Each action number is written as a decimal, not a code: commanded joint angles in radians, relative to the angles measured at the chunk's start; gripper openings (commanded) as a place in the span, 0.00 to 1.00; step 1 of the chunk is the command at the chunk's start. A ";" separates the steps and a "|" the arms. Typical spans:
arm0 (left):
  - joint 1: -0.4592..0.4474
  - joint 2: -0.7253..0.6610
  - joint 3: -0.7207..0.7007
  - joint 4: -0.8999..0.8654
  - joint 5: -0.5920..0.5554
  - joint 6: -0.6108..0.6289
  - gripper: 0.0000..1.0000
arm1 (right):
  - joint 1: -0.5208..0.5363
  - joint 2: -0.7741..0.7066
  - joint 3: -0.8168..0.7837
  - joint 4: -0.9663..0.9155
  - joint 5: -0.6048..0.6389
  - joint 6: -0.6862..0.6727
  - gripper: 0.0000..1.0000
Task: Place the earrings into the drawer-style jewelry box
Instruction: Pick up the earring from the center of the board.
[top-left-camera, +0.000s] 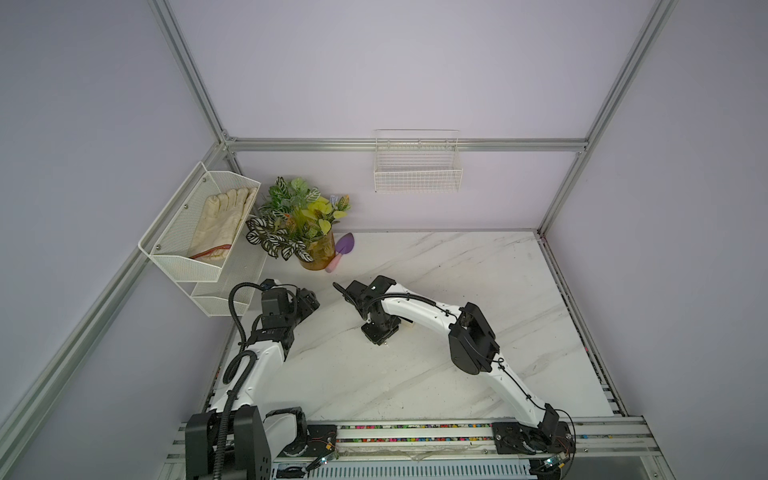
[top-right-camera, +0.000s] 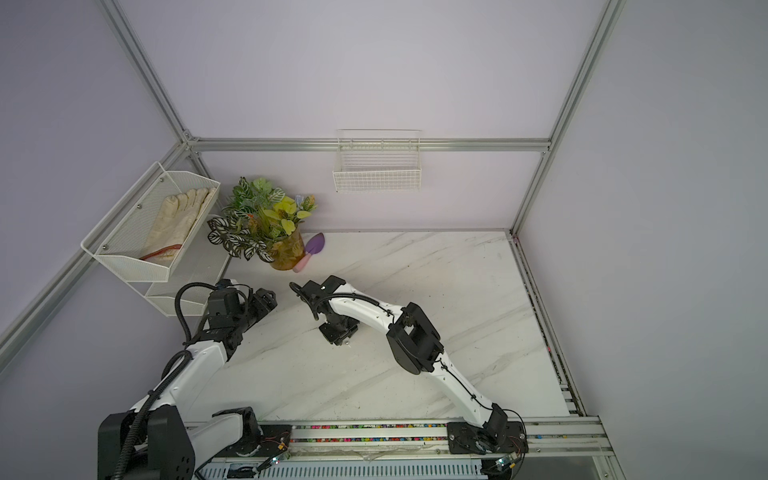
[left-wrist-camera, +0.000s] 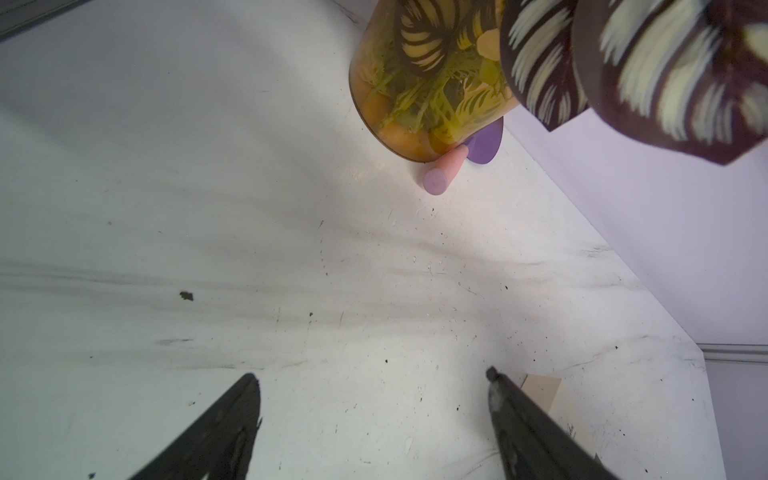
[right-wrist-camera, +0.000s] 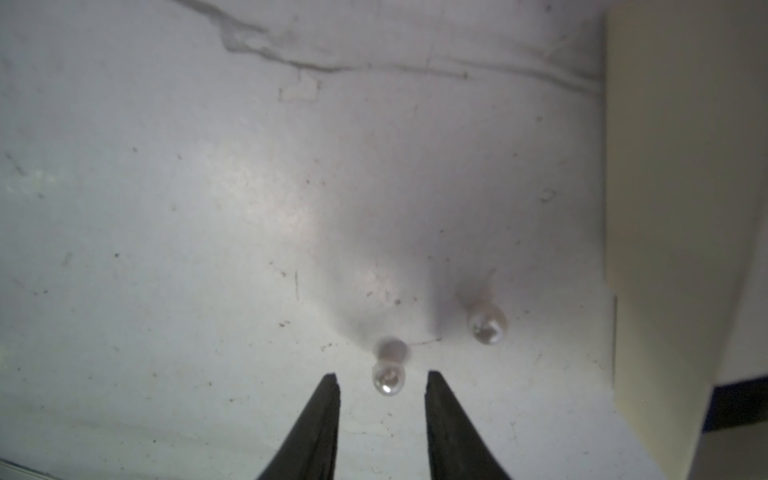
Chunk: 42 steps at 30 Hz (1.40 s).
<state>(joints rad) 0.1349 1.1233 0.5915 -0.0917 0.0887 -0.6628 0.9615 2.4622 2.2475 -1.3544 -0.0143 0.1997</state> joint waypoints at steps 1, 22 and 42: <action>0.010 0.015 -0.016 0.044 0.016 -0.009 0.85 | 0.005 0.024 0.027 -0.044 0.014 -0.013 0.37; 0.019 0.046 -0.015 0.063 0.036 -0.009 0.84 | 0.005 0.043 0.008 -0.034 0.014 -0.020 0.32; 0.020 0.053 -0.017 0.069 0.034 -0.009 0.84 | 0.015 0.058 -0.034 -0.028 0.054 -0.014 0.29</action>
<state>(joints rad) 0.1459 1.1690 0.5915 -0.0669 0.1200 -0.6628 0.9642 2.4943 2.2372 -1.3800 0.0162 0.1955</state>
